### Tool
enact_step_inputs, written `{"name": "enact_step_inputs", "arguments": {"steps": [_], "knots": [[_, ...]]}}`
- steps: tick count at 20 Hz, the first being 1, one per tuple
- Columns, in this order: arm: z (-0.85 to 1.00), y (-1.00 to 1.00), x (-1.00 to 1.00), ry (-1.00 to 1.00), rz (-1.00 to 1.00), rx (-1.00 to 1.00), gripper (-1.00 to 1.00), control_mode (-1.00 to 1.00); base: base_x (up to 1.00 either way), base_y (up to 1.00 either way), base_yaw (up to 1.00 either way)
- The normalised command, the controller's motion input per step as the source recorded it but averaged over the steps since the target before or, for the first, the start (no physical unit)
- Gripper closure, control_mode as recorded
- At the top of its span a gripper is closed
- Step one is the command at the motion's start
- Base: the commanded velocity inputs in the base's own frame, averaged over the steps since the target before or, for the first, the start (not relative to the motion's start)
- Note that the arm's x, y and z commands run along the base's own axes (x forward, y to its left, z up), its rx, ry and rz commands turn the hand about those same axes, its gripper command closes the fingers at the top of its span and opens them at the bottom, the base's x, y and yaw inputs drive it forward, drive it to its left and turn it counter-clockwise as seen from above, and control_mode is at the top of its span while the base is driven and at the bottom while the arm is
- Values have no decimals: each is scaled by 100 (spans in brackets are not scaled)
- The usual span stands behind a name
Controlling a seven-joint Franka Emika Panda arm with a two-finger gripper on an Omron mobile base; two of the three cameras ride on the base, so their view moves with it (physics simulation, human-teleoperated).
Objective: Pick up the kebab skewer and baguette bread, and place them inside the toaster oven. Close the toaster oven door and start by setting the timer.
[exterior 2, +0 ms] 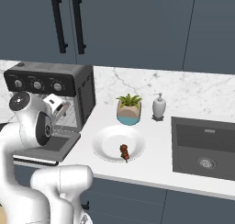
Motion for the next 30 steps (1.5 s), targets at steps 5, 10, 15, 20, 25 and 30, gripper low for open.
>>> {"name": "enact_step_inputs", "arguments": {"steps": [5,10,15,20,25,30], "knots": [[4,-95,-22,28,-41,3,-100,-100,0,0,0],[0,-100,-13,25,-41,8,-100,-100,0,0,0],[-19,-86,3,6,-32,3,-100,-100,0,0,0],[-49,-41,36,0,-14,3,-100,-100,0,0,0],[-51,-2,85,0,-1,4,-100,-100,0,0,0],[-32,-17,63,8,0,19,-100,-100,0,0,0]]}}
